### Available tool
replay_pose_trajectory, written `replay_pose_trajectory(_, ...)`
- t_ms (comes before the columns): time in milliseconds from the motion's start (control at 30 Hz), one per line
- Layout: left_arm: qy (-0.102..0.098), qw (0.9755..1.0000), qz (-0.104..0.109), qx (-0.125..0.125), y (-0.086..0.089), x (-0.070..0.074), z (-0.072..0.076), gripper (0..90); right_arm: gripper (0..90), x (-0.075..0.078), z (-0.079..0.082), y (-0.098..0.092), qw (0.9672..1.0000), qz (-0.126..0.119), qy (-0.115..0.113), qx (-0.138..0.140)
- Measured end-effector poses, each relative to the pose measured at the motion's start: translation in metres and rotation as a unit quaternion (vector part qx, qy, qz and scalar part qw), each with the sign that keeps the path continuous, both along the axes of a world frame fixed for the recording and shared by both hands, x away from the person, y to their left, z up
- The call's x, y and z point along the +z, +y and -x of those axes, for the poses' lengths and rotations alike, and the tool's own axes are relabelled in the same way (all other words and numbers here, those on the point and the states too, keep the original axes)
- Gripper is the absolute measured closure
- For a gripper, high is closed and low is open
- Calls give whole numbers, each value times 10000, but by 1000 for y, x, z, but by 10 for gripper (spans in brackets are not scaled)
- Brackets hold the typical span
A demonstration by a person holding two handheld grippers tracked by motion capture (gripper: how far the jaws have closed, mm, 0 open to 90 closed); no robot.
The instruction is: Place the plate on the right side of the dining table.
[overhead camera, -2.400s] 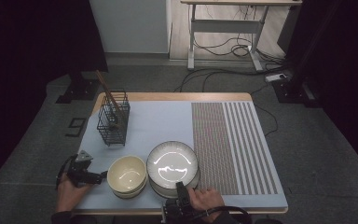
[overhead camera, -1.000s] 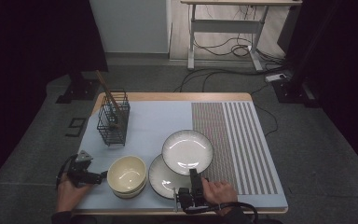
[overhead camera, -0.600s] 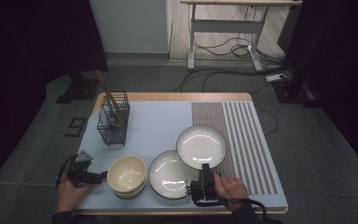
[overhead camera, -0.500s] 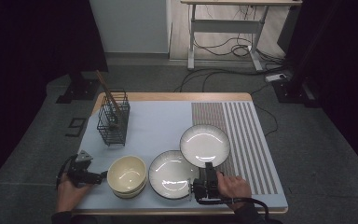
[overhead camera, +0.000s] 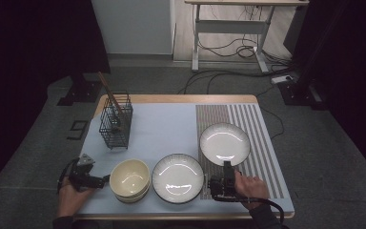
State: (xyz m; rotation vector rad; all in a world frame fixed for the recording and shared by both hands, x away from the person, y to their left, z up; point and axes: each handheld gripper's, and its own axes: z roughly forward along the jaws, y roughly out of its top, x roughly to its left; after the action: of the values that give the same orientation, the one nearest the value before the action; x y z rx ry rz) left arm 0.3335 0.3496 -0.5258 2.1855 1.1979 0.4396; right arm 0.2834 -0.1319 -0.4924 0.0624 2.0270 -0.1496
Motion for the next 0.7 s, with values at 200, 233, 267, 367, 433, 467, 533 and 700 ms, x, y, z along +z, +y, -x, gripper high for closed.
replay_pose_trajectory(200, 2, 10000, 2, 0, 0, 0, 0, 0, 792, -3, -7, -12, 9998, 22, 7, -176)
replay_pose_trajectory(233, 2, 10000, 3, 0, 0, 0, 0, 0, 792, -3, -8, -14, 9998, 18, 0, -209)
replay_pose_trajectory(267, 3, 10000, 6, -2, 0, 0, 0, 0, 792, -4, -10, -16, 9997, 14, 3, -236)
replay_pose_trajectory(367, 2, 10000, 2, 0, 0, 0, 0, 0, 792, -5, -13, -21, 9995, 3, 6, -309)
replay_pose_trajectory(433, 1, 10000, 2, 0, 0, 0, 0, 0, 792, -6, -15, -24, 9993, 16, 18, -364)
replay_pose_trajectory(467, 0, 10000, 0, 1, 0, 0, 0, 0, 791, -7, -16, -25, 9993, 30, 32, -378)
replay_pose_trajectory(533, 2, 10000, 2, 0, 0, 0, 0, 0, 791, -8, -19, -29, 9990, -12, 40, -444)
replay_pose_trajectory(700, 3, 10000, 3, 0, 0, 0, 0, 0, 790, -12, -24, -34, 9988, -17, 71, -493)
